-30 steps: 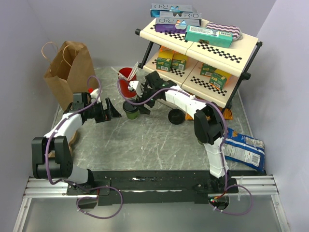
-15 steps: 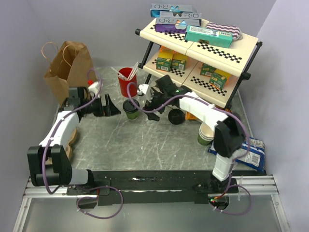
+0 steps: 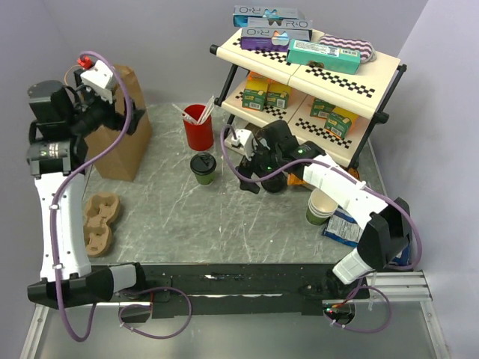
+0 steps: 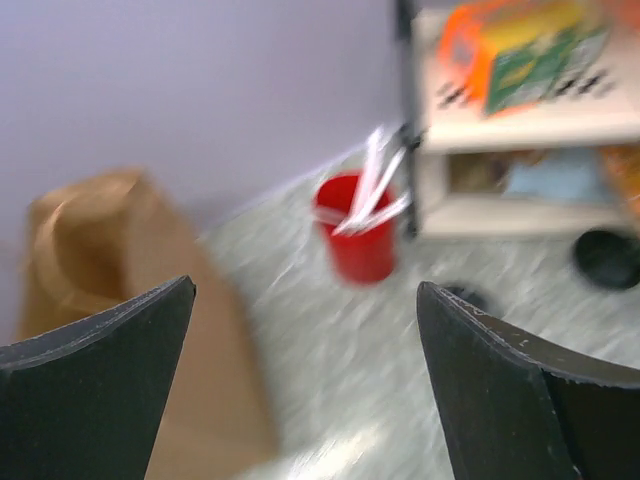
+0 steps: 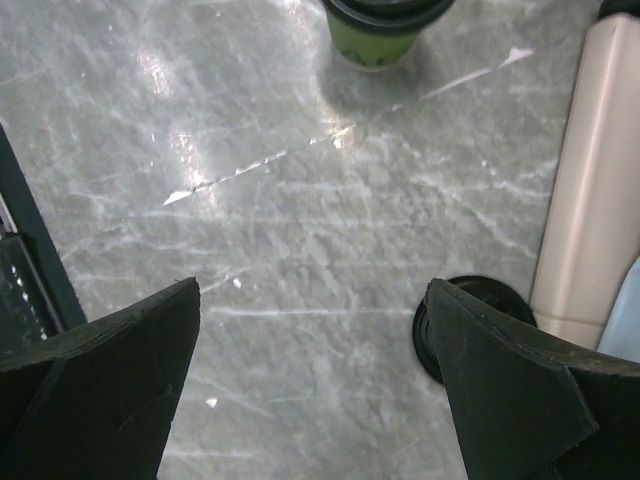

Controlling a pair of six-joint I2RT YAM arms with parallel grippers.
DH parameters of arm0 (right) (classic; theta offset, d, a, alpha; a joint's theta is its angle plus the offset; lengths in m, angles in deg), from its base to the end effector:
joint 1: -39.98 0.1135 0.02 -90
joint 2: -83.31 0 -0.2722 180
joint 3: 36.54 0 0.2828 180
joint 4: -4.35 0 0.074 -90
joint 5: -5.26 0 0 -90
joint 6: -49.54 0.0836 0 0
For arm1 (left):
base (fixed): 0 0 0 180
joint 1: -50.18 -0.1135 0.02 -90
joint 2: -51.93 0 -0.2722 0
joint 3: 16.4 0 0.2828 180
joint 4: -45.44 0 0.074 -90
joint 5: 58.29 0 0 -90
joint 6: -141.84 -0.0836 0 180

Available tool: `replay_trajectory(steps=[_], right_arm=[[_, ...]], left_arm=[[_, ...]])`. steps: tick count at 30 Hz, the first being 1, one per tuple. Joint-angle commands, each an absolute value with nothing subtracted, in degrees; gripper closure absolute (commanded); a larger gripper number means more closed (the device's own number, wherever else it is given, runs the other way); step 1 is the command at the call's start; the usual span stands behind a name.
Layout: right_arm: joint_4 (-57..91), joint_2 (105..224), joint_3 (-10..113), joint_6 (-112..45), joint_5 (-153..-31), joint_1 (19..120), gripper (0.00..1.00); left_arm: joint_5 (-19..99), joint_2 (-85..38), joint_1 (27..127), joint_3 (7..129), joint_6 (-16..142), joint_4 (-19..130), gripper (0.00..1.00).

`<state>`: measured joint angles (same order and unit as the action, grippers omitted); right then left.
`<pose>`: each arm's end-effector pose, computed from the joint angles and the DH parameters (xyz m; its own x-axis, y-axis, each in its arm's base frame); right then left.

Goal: Pack the takeout coffee

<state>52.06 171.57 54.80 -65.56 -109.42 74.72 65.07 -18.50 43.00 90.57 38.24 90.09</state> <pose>0.3095 0.2571 0.2954 -0.1995 -0.6074 -0.7689 -0.9349 0.3530 -0.0362 0.3018 -0.0083 0.5181 -0.0336 0.1937 -0.9805 0.4564 0.8757 0.1574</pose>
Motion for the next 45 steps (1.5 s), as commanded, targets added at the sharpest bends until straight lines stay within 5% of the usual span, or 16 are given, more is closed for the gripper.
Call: replay_trajectory(steps=[1, 2, 6, 16, 27, 45], right_arm=[[52.63, 166.19, 52.01, -64.1, -110.4, 73.56, 0.0], [52.63, 165.66, 51.48, -63.75, -110.31, 73.47, 0.0], [53.77, 163.47, 49.54, -63.23, -110.22, 73.2, 0.0], [63.61, 168.38, 53.65, -61.2, -114.36, 73.2, 0.01], [66.26, 170.93, 56.75, -62.08, -113.83, 73.29, 0.02], [65.55, 171.11, 56.83, -62.43, -113.83, 73.38, 0.02]], left_arm=[[57.24, -23.37, 39.11, 92.54, 20.47, 116.02, 0.01], [47.45, -24.7, 38.85, 92.27, 20.03, 122.32, 0.04], [44.19, -27.61, 27.9, 90.52, 26.24, 129.41, 0.12], [29.62, -22.86, 23.12, 66.1, 27.32, 115.37, 0.17], [33.02, -30.86, 18.9, 61.95, 28.11, 114.91, 0.38], [32.06, -34.91, 18.46, 58.52, 26.44, 112.72, 0.46]])
